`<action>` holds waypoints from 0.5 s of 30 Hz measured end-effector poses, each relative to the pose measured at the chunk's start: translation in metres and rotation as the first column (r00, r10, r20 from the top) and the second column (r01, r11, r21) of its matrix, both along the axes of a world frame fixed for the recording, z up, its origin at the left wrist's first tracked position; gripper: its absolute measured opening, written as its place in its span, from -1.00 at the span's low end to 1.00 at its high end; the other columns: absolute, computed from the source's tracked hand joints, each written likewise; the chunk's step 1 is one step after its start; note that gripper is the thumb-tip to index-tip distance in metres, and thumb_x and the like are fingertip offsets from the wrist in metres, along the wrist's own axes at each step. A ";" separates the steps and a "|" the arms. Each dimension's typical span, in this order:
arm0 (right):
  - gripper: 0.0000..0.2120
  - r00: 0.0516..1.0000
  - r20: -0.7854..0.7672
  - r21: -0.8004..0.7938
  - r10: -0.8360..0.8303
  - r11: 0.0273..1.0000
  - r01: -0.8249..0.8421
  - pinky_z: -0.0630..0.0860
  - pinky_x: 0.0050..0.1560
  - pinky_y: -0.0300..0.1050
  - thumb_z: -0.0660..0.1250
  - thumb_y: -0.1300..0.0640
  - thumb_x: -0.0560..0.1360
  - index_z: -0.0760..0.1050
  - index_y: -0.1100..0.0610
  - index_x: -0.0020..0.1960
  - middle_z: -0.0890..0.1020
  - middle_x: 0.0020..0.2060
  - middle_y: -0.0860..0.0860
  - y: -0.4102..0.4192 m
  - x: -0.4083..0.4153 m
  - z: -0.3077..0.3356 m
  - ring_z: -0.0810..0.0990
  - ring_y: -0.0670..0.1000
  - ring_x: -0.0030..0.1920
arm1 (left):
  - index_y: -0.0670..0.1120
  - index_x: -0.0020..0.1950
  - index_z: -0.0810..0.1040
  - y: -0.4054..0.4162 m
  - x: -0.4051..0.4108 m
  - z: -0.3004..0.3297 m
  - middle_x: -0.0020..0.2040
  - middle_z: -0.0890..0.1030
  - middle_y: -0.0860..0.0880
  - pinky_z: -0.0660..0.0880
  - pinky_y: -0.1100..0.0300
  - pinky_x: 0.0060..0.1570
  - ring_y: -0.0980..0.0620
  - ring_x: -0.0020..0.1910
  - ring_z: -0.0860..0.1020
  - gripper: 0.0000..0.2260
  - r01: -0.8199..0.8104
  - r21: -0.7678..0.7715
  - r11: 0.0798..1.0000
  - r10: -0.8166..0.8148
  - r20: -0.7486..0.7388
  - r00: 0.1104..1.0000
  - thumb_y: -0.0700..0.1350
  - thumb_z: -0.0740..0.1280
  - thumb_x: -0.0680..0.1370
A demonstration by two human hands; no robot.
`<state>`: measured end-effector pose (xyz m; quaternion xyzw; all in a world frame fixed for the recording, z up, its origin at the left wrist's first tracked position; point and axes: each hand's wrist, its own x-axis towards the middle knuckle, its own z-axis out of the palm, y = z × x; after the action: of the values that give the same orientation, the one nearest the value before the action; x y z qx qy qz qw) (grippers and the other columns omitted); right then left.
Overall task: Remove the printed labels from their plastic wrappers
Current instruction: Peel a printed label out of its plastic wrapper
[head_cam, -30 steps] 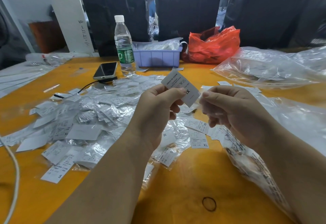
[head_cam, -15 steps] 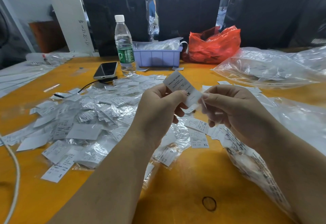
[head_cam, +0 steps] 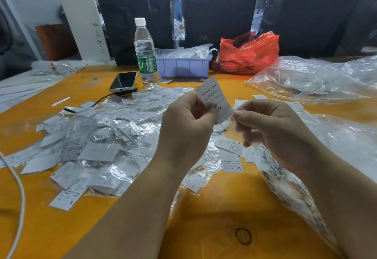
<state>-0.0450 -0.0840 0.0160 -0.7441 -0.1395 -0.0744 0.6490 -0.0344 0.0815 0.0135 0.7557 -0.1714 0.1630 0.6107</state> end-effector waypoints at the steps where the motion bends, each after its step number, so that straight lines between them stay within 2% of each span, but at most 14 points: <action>1: -0.85 1.000 0.006 -0.001 -0.008 1.000 0.008 0.47 -0.39 -0.12 0.36 0.21 0.48 0.56 0.20 -0.26 0.54 -0.43 0.04 0.000 0.000 0.000 0.43 0.01 -0.43 | 0.06 -0.05 0.57 0.000 0.000 0.000 -0.20 0.67 0.06 0.44 0.42 -0.38 0.22 -0.33 0.57 -0.91 -0.001 0.000 1.000 0.001 0.002 1.000 -0.15 0.37 0.56; 9: -0.85 0.998 0.011 0.041 -0.056 0.998 0.055 0.47 -0.39 -0.12 0.36 0.24 0.49 0.56 0.22 -0.25 0.54 -0.42 0.06 -0.001 0.001 0.000 0.42 0.05 -0.42 | 0.13 -0.10 0.54 0.000 -0.002 0.001 -0.17 0.66 0.10 0.42 0.46 -0.38 0.26 -0.31 0.58 -0.85 -0.003 -0.002 1.000 0.003 0.000 1.000 -0.14 0.38 0.56; 15: -0.75 0.997 0.048 0.018 -0.057 0.998 0.056 0.46 -0.39 -0.11 0.37 0.01 0.38 0.56 0.19 -0.31 0.52 -0.45 0.06 -0.001 -0.001 0.001 0.40 0.10 -0.40 | 0.09 -0.07 0.56 0.000 -0.002 0.002 -0.18 0.67 0.07 0.42 0.46 -0.37 0.26 -0.34 0.57 -0.88 0.011 -0.043 0.999 -0.011 -0.014 1.000 -0.14 0.37 0.57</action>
<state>-0.0464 -0.0846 0.0172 -0.7403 -0.1332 -0.1118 0.6494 -0.0363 0.0818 0.0158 0.7428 -0.1675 0.1577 0.6288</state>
